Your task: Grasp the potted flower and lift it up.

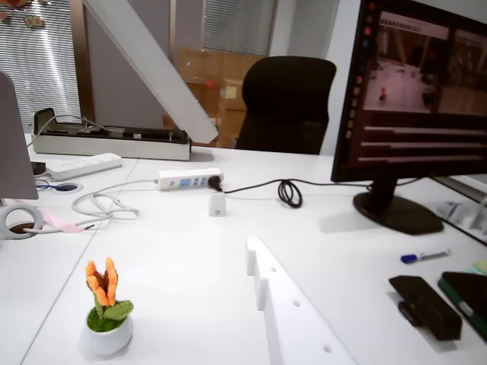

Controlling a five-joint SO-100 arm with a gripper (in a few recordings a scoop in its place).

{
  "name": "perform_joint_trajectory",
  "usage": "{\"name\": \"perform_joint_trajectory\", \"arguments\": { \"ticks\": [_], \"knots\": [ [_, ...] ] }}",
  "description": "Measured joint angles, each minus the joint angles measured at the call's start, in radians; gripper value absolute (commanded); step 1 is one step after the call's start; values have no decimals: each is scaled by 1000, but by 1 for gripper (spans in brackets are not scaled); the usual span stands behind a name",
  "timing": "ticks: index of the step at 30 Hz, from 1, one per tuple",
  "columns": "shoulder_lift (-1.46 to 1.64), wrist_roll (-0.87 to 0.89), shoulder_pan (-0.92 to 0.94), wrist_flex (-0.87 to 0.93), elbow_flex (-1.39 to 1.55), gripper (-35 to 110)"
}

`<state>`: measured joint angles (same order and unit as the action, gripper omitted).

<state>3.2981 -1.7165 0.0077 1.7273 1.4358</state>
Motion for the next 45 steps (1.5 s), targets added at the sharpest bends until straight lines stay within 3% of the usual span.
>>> {"name": "perform_joint_trajectory", "arguments": {
  "ticks": [15,30,45],
  "knots": [
    [0,17,-2,15,9,58],
    [2,20,-167,15,9,57],
    [2,26,-193,34,11,57]
  ]
}}
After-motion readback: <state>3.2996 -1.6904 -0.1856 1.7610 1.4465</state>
